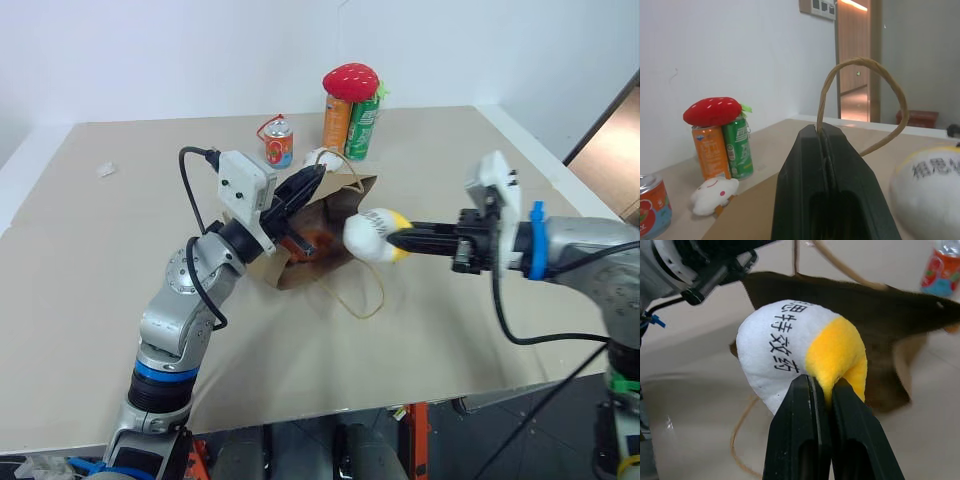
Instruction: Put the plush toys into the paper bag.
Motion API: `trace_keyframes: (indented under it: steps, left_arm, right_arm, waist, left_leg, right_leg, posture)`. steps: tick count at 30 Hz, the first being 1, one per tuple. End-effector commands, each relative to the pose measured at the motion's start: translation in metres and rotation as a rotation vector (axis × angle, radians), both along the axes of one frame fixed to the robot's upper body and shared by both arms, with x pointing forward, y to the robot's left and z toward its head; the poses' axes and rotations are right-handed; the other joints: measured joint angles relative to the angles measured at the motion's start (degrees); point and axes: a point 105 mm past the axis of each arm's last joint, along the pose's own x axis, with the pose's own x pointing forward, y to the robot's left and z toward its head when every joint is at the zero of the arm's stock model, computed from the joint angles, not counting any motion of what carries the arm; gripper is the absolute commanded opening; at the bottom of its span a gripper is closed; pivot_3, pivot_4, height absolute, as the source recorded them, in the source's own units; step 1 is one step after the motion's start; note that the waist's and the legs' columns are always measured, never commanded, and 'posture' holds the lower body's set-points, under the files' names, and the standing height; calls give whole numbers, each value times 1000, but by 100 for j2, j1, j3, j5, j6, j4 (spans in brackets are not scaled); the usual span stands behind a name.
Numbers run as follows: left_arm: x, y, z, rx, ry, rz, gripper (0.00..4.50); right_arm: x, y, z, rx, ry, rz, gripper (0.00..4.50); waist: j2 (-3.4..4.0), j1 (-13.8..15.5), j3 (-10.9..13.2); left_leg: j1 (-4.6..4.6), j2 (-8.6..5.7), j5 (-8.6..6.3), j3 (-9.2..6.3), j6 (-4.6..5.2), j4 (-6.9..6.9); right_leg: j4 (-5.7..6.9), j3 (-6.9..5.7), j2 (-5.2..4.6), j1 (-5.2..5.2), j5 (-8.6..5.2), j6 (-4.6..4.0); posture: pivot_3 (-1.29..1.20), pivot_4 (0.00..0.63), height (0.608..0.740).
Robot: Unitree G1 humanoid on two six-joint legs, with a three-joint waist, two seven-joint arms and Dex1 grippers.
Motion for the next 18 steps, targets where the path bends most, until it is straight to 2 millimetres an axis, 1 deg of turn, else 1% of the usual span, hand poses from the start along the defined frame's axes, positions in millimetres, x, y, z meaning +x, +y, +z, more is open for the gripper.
trace_keyframes:
  steps: [1,4,6,9,12,15,16,17,18]
  left_arm:
    - [-7,-1,17,-21,-73,-7,0]
    - [-8,-2,18,-21,-77,-10,0]
    - [-7,-2,19,-20,-79,-10,0]
    - [-8,-2,19,-19,-81,-11,0]
    - [-9,-3,19,-18,-82,-15,0]
    - [-10,-4,20,-18,-83,-15,0]
    - [-10,-4,20,-18,-83,-14,0]
    - [-10,-3,20,-18,-83,-12,0]
    - [-9,-3,20,-17,-83,-11,0]
  right_arm:
    - [22,9,8,13,-112,-50,50]
    - [39,22,-8,-8,-160,-76,50]
    - [48,29,-14,-10,-190,-94,50]
    - [58,44,-18,-13,-243,-108,50]
    - [61,59,-18,3,-276,-95,50]
    - [65,64,-18,35,-286,-126,50]
    - [66,64,-17,46,-285,-133,809]
    - [66,64,-17,53,-287,-138,1131]
    - [65,63,-17,54,-287,-138,1649]
  waist:
    - [1,-1,0]
    - [0,6,0]
    - [0,7,-1]
    - [0,5,0]
    - [0,4,0]
    - [0,4,-1]
    - [0,6,-1]
    - [0,8,-1]
    - [0,8,-1]
  left_leg:
    - [0,0,0,1,0,0]
    - [0,4,0,3,0,0]
    - [-3,4,2,6,2,-2]
    - [-4,4,4,13,7,-3]
    - [-5,11,5,16,8,-5]
    - [-5,19,6,18,7,-5]
    - [-4,22,6,19,6,-5]
    - [-5,24,7,19,4,-5]
    - [-5,24,7,19,3,-5]
  right_leg:
    - [0,1,0,-1,3,0]
    - [0,-1,4,-2,5,-1]
    - [1,1,5,-3,5,0]
    - [1,6,7,-5,3,3]
    - [1,6,17,-7,4,4]
    - [1,5,28,-6,5,1]
    - [1,4,32,-6,6,-1]
    - [1,4,35,-5,6,-2]
    - [1,4,35,-5,6,-3]
  posture:
    - [0,150,740]
    - [0,150,740]
    - [0,150,740]
    - [0,150,740]
    - [0,150,740]
    - [0,150,740]
    - [0,150,740]
    - [0,150,740]
    - [0,150,740]
